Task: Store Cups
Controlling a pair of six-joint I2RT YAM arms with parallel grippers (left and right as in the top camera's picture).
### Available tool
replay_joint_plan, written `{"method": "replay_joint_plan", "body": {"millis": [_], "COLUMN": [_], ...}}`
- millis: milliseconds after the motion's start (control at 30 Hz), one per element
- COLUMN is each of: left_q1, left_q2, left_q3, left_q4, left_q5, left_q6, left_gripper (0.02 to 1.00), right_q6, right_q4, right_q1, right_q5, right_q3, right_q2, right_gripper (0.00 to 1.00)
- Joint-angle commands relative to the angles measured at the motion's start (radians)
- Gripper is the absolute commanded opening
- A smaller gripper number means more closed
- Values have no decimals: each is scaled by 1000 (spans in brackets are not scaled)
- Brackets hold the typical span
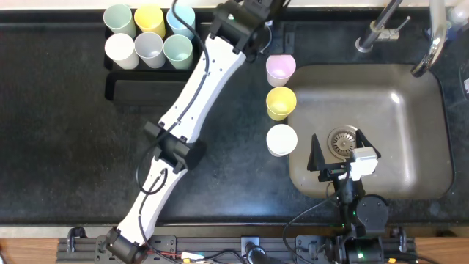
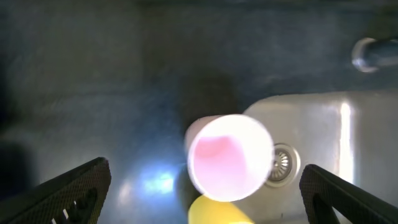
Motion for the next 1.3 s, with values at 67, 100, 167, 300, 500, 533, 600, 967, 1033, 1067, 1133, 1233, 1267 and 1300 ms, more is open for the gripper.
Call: {"method": "replay_joint_plan", "body": {"millis": [67,100,167,300,500,533,600,967,1033,1067,1133,1233,1267,1300], "left_q1": [17,17,17,17,21,24,28,30,31,31,32,33,33,33], "left_q2": [16,21,33,68,90,94,104,134,134,134,133,133,133,133], "left_q3": [-54,-64,-69,-69,-69,-69,-69,-69,-69,-69,-69,-69,-69,-69], "left_q4": [-34,-32,-25,-17,-28,-32,-43,-38,-37,-37,-37,-37,-37,-37], "left_q5": [-13,-7,5,38,47,54,73,106,106,106,106,105,104,101], "left_q6": [-118,-118,-122,-122,-122,-122,-122,-122,-122,-122,-122,-122,-122,-122], "left_gripper": [1000,1000,1000,1000,1000,1000,1000,996,991,993,989,934,910,871], "right_q6": [-3,-3,-3,-3,-3,-3,-3,-3,-3,-3,-3,-3,-3,-3], "right_q4": [5,5,5,5,5,5,5,5,5,5,5,5,5,5], "right_q1": [-5,-5,-5,-5,-5,-5,-5,-5,-5,-5,-5,-5,-5,-5], "right_q5": [-4,-4,-4,-4,-4,-4,-4,-4,-4,-4,-4,-4,-4,-4], "right_q3": [-13,-13,-13,-13,-13,-13,-13,-13,-13,-13,-13,-13,-13,-13], "right_q2": [-6,-6,-6,-6,-6,-6,-6,-6,-6,-6,-6,-6,-6,-6], "right_gripper": [998,998,996,998,998,998,998,998,996,998,996,996,998,998]}}
